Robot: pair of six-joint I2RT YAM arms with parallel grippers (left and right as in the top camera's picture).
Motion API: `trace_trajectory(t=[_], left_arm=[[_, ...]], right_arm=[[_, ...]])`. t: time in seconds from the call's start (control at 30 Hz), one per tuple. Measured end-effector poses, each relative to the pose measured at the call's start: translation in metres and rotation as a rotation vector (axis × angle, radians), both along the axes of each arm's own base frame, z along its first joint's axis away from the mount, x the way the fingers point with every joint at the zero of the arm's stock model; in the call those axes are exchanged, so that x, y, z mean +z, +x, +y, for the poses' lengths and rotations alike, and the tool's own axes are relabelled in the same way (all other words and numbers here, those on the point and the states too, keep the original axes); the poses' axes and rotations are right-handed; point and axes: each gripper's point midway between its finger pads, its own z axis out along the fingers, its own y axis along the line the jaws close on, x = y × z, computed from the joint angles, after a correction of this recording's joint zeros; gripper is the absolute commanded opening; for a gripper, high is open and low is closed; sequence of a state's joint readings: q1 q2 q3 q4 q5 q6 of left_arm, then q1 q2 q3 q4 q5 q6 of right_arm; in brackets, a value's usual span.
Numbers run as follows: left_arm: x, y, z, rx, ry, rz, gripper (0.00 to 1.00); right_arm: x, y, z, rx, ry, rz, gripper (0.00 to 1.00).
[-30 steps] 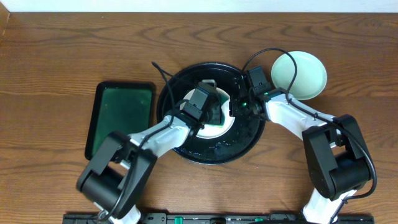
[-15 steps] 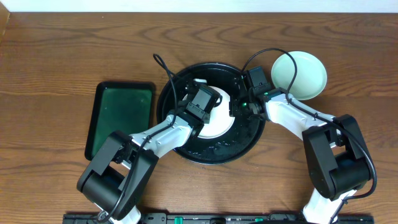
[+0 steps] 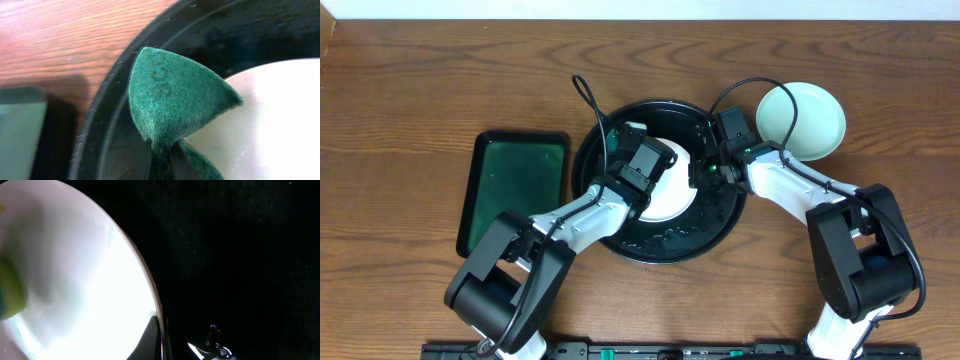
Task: Clean dirty plates on tray and stack at the side
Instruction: 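Scrub the white plate with the left-held sponge while right holds it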
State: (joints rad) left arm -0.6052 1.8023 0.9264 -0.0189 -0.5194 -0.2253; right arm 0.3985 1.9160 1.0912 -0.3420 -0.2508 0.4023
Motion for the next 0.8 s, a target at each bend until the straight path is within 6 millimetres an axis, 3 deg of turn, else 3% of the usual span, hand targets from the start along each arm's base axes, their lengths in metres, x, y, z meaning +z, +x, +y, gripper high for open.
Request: trace_trajectory(t=[0.2, 0.37, 0.5, 0.6, 0.8], left_arm=[[-0.007, 0.0, -0.036, -0.115, -0.225, 0.073, 0.07], [-0.01, -0.004, -0.047, -0.155, -0.297, 0.114, 0.08], [-0.015, -0.006, -0.038, -0.15, -0.288, 0.154, 0.08], [-0.019, -0.008, -0.018, -0.104, -0.235, 0.184, 0.07], [-0.008, -0.019, 0.013, -0.023, -0.099, 0.19, 0.08]], right_arm=[[0.0, 0.0, 0.0, 0.0, 0.0, 0.0, 0.01], [0.0, 0.0, 0.0, 0.0, -0.001, 0.001, 0.01], [0.0, 0.0, 0.0, 0.0, -0.001, 0.001, 0.01], [0.0, 0.0, 0.0, 0.0, -0.002, 0.0, 0.01], [0.0, 0.0, 0.0, 0.0, -0.002, -0.001, 0.01]])
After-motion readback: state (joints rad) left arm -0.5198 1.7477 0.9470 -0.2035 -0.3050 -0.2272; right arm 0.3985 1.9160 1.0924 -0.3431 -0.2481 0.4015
